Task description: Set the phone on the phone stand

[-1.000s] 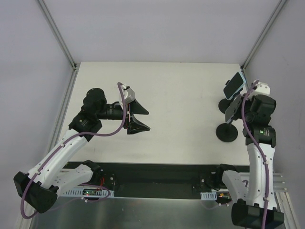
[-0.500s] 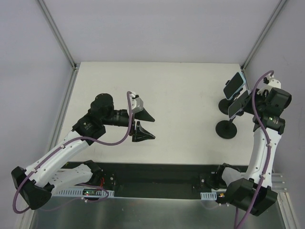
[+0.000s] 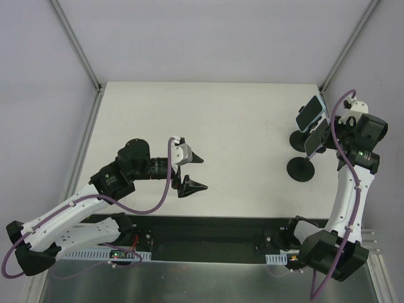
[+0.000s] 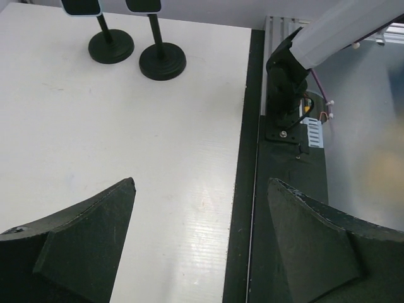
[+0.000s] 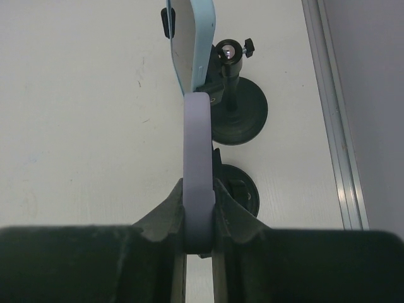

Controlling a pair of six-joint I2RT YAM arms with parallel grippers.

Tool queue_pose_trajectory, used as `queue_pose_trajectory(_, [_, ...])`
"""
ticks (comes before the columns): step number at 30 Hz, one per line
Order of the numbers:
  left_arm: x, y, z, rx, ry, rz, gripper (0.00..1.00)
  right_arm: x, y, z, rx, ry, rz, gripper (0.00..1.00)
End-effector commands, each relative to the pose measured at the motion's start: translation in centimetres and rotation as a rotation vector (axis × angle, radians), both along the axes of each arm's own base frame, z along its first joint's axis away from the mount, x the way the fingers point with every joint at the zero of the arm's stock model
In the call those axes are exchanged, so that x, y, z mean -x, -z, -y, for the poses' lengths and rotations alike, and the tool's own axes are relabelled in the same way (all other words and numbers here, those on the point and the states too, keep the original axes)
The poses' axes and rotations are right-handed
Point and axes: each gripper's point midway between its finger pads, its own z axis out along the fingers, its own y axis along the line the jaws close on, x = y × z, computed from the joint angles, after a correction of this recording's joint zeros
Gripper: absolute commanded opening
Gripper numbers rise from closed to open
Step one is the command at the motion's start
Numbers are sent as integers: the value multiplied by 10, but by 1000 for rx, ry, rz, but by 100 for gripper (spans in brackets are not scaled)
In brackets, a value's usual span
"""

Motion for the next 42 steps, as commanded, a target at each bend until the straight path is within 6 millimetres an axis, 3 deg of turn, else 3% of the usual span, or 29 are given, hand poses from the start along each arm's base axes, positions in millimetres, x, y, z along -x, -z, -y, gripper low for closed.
queue_pose_trajectory(1, [-10, -3, -8, -1, -78, 78, 85, -3, -25, 21, 161, 2, 36, 0])
queue_pose_trajectory(11, [-2, 1, -5, -14, -63, 97, 87, 1, -19, 32, 221, 32, 9, 0])
queue_pose_trajectory(16, [-1, 1, -4, -13, -60, 102, 88, -1, -8, 26, 187, 13, 10, 1])
queue_pose_trajectory(19, [0, 0, -4, -13, -57, 102, 87, -5, -3, 21, 144, 5, 25, 11])
queue_pose_trajectory(23, [-1, 2, -3, -19, -54, 97, 88, -8, 2, 13, 98, -8, 56, 37])
queue_pose_trajectory(31, [3, 2, -1, -18, -33, 86, 88, -1, -7, 26, 135, 88, 75, 57])
queue_pose_trajectory(36, [3, 4, 1, -22, -26, 79, 88, 4, -13, 27, 129, 120, 96, 74])
queue_pose_trajectory(39, [2, 3, 0, -21, -28, 74, 88, 7, -12, 31, 119, 164, 83, 90])
queue_pose_trajectory(42, [2, 2, -1, -17, -29, 74, 88, 11, -13, 33, 111, 191, 75, 95])
